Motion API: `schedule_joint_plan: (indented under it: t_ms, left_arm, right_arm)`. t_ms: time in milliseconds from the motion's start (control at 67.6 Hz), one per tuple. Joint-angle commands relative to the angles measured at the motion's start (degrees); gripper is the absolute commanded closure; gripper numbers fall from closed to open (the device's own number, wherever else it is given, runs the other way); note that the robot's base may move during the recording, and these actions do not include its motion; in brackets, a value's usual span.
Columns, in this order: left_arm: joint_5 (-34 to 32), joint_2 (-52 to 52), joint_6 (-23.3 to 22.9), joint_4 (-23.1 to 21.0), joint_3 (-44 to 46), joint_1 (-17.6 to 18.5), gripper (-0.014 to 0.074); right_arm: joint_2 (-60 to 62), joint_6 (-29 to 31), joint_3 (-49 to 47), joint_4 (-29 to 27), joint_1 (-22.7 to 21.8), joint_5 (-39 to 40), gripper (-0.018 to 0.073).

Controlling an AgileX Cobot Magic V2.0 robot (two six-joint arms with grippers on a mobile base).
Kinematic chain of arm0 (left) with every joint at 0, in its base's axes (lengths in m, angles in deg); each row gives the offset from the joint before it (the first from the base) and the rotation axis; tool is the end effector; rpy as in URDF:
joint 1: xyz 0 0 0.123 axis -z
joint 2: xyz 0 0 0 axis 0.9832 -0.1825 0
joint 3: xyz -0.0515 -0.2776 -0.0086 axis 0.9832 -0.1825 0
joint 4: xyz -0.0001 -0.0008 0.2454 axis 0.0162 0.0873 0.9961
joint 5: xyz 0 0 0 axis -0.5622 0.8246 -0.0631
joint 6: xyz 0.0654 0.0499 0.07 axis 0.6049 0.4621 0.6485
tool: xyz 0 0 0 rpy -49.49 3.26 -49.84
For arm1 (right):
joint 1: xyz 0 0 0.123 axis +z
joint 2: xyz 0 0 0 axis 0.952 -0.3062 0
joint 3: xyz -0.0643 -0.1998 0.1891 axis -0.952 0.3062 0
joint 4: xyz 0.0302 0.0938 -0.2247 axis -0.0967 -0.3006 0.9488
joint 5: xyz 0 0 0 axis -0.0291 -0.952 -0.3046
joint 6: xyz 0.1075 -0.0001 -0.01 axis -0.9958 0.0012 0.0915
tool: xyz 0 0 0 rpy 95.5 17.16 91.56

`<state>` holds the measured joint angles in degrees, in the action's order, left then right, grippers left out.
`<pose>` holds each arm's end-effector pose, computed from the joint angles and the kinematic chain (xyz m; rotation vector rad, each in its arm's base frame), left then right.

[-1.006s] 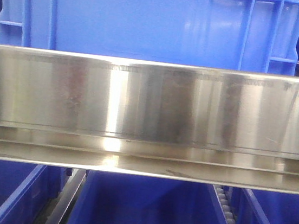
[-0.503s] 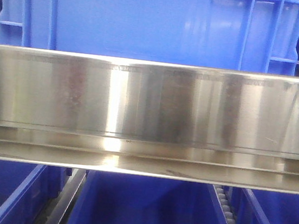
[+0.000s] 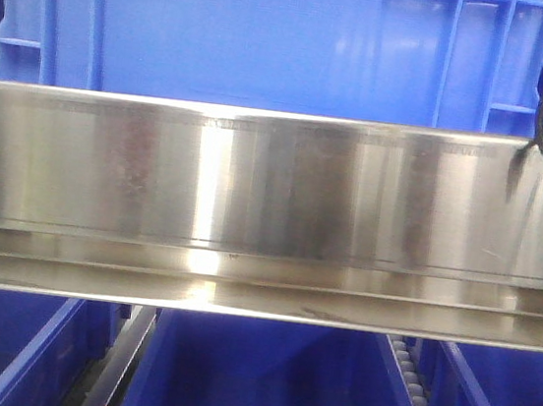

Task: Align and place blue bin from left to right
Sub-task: 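Close both grippers on the blue bin's near rim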

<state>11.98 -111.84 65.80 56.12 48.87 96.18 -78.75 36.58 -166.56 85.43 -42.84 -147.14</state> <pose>0.3900 -0.0992 0.4386 0.0499 2.1814 -0.0836 0.3923 0.1991 0.3728 -0.2466 2.4358 0.1237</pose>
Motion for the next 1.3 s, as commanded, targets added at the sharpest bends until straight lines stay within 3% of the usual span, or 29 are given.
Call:
schedule_joint_plan:
  t_ms: [0,917,1006,1125,1287]
  left_arm:
    - [-0.21,-0.38,-0.56,-0.14,0.48,0.27,0.0707]
    - [0.64,-0.99,-0.56,-0.14,0.28,0.27,0.0707]
    - [0.90,-0.99,-2.12,-0.03,0.28,0.27,0.0701]
    - [0.45,-0.99,-3.37,2.00,0.28,0.60,0.0591]
    - [-1.90,-1.10,-3.89,2.84,0.28,1.31,0.0313]
  right_arm:
    - [0.30,-0.95,-0.52,0.98,0.27,0.14,0.0305]
    - [-0.68,-1.05,-0.52,1.12,1.14,0.02,0.0305]
    - [-0.68,-1.05,-0.52,1.12,1.14,0.02,0.0305]
    - [-0.68,-1.05,-0.52,1.12,1.14,0.02,0.0305]
    - [-0.68,-1.05,-0.52,1.12,1.14,0.02,0.0305]
